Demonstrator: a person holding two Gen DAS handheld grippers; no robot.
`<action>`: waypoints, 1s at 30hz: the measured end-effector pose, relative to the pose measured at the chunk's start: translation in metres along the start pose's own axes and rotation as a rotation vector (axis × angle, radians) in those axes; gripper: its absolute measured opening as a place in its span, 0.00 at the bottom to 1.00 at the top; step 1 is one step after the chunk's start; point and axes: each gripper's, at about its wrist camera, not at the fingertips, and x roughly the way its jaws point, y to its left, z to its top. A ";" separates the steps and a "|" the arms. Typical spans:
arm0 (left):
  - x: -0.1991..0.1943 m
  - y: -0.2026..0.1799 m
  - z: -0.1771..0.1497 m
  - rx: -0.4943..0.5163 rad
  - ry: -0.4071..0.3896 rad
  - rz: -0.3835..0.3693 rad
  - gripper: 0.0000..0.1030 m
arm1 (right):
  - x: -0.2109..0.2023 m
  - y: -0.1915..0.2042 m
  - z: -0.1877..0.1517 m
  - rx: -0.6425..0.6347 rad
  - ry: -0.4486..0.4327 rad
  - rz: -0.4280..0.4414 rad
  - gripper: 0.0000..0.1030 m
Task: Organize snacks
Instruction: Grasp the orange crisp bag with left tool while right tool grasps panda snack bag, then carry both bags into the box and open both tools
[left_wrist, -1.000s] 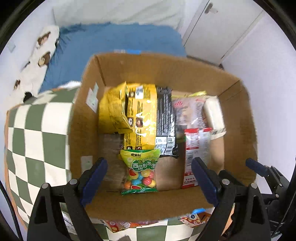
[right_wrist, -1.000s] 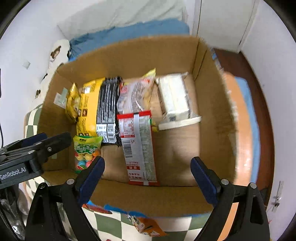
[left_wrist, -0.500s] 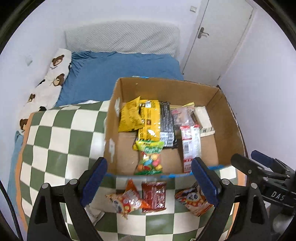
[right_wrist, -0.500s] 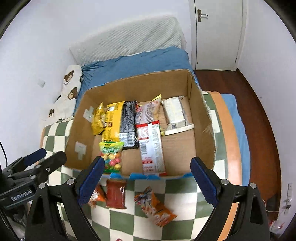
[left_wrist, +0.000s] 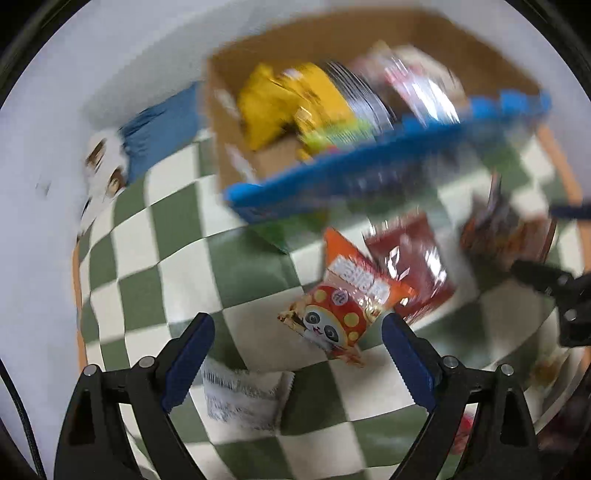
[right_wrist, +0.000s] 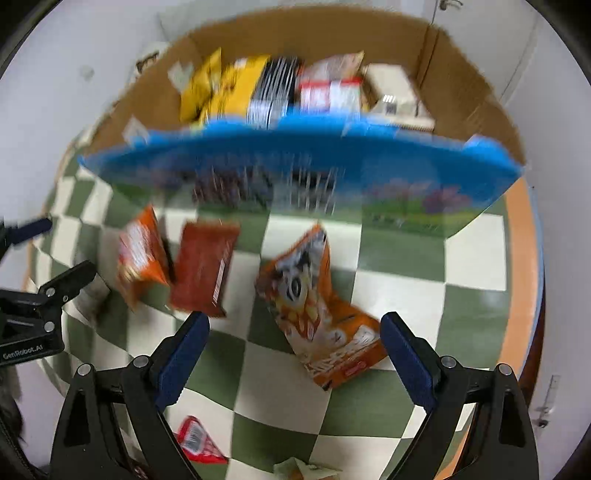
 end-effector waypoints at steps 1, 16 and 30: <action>0.006 -0.004 0.003 0.040 0.012 0.003 0.90 | 0.005 0.002 -0.002 -0.015 0.008 -0.018 0.93; 0.068 0.000 -0.004 -0.222 0.213 -0.248 0.50 | 0.053 -0.021 -0.007 0.069 0.144 -0.029 0.56; 0.097 0.043 -0.069 -0.660 0.276 -0.452 0.53 | 0.051 -0.052 -0.048 0.303 0.207 0.150 0.68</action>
